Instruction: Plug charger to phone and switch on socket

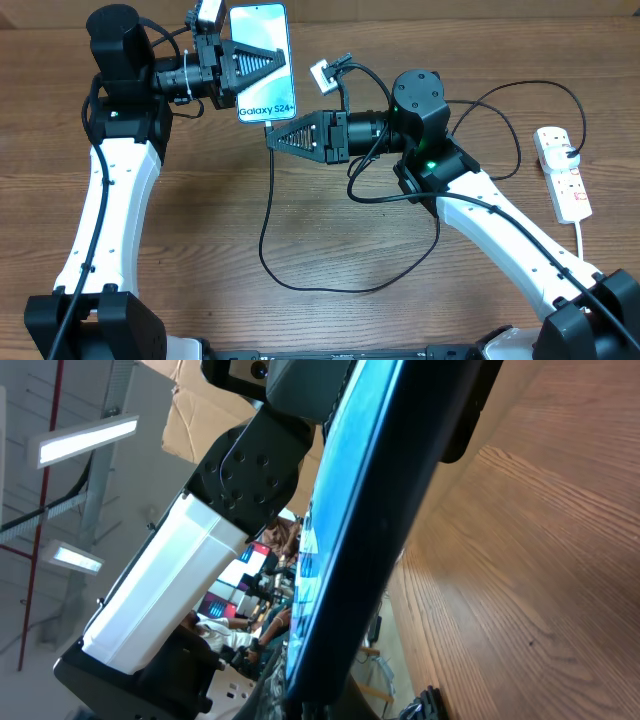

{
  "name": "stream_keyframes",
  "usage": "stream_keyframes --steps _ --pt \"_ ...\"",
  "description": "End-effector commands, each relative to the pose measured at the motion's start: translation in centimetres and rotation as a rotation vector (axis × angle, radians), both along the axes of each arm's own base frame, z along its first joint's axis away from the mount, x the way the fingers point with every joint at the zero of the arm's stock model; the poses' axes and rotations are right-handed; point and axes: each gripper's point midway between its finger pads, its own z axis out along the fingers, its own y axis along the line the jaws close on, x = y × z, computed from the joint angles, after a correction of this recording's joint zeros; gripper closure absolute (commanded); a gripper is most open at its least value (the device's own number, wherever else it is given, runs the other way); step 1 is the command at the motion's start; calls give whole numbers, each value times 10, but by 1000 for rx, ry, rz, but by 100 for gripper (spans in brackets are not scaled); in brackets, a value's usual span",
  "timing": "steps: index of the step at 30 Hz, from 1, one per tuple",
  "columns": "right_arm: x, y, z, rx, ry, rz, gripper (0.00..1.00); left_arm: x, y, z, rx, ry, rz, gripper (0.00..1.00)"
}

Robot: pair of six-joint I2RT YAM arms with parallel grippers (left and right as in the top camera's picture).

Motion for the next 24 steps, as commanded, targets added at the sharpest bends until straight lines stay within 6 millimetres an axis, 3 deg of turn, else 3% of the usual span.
stream_keyframes --steps 1,24 --pt "1 0 2 0 0 -5 96 -8 -3 10 -2 -43 -35 96" --pt "6 -3 0 -5 17 -22 96 -9 -3 10 -2 -47 -38 96"
